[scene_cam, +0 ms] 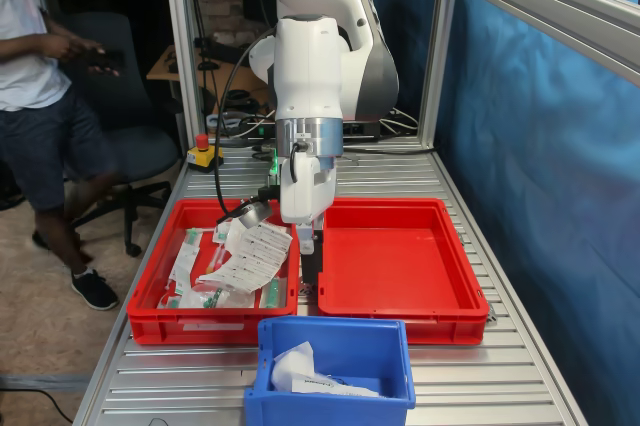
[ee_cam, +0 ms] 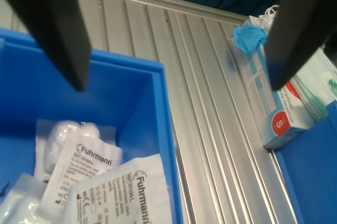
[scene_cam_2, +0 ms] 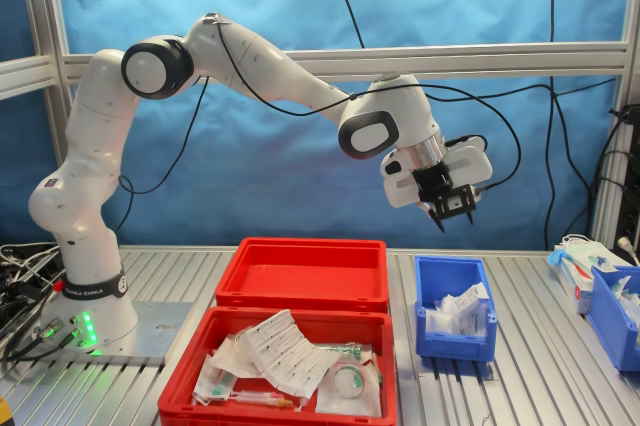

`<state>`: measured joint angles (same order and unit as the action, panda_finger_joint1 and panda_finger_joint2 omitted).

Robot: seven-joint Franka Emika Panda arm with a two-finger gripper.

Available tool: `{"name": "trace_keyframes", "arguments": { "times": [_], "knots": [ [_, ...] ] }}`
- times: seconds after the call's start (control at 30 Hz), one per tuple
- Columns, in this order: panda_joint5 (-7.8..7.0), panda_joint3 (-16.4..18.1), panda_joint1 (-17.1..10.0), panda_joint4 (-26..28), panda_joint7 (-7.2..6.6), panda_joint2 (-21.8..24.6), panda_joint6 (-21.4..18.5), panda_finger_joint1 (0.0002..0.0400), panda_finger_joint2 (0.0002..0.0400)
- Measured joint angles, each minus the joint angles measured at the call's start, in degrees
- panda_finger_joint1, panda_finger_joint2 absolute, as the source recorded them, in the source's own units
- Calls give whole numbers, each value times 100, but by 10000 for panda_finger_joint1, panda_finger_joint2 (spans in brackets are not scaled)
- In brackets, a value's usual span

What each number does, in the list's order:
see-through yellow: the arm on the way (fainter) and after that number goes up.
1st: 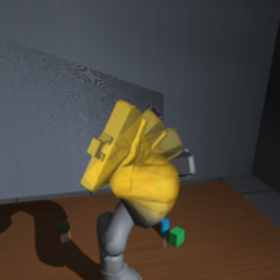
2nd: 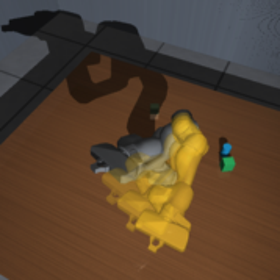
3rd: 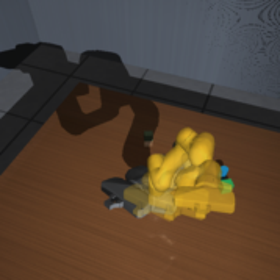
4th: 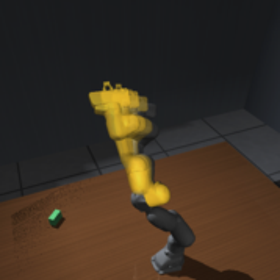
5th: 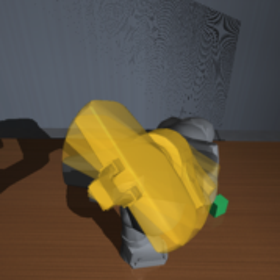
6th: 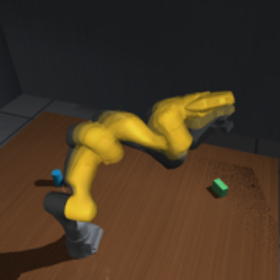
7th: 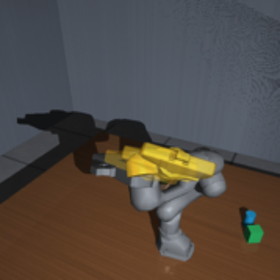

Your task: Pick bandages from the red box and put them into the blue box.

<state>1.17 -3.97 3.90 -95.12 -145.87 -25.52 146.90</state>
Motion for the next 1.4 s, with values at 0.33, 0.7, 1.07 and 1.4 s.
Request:
{"name": "trace_keyframes", "arguments": {
  "times": [0.33, 0.7, 1.07, 1.4],
  "knots": [
    [0, 0, 0, 0, 0, 0, 0, 335, 335],
    [0, 0, 44, 0, 0, 0, 7, 335, 335],
    [0, 5, 204, 0, 0, 0, 171, 400, 400],
    [0, 44, 223, 0, 0, 1, 206, 400, 400]
  ]
}}
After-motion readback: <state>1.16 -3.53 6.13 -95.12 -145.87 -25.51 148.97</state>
